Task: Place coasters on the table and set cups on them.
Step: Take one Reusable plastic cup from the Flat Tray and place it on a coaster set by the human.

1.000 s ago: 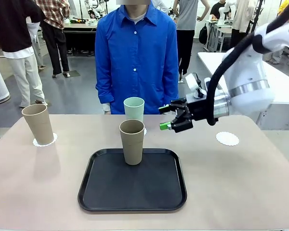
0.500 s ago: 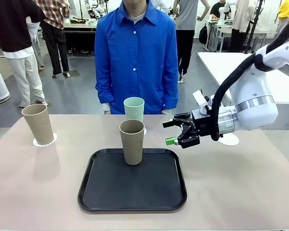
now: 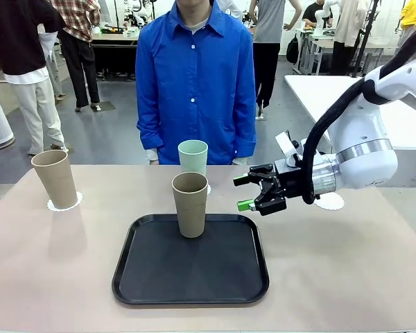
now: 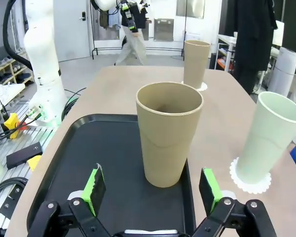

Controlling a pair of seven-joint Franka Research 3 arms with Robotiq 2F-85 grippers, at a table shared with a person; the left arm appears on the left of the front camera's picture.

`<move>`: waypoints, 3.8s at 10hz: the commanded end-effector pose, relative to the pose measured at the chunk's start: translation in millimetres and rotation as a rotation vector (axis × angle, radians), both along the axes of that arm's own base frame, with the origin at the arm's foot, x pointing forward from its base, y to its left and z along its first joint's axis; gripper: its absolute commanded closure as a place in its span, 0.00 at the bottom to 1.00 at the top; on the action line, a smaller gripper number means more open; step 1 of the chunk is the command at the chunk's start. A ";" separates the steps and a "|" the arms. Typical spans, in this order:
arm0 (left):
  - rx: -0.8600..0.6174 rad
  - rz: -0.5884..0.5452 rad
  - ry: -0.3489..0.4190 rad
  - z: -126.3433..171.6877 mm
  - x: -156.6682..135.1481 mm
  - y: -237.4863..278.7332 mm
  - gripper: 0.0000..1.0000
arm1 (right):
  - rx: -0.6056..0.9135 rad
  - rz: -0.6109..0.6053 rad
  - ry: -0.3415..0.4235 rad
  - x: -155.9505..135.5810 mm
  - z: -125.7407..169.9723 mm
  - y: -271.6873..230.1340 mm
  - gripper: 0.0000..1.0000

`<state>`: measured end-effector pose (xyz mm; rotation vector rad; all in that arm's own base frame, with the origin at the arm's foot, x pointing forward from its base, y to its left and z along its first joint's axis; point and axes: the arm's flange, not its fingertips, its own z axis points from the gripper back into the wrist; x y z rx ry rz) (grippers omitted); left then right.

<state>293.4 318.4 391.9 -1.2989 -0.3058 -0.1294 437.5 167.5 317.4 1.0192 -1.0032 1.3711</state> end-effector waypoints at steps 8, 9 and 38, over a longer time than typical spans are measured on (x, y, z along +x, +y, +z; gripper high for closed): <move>0.007 0.012 0.016 2.9 -1.4 -1.1 0.00 | 0.064 0.001 -0.032 16.8 -51.4 25.7 0.00; 0.007 0.012 0.016 2.9 -1.4 -1.1 0.00 | 0.059 0.005 -0.008 18.8 -58.3 31.7 0.00; 0.007 0.012 0.016 2.9 -1.4 -1.1 0.00 | 0.039 0.113 0.093 47.9 -91.5 126.9 0.00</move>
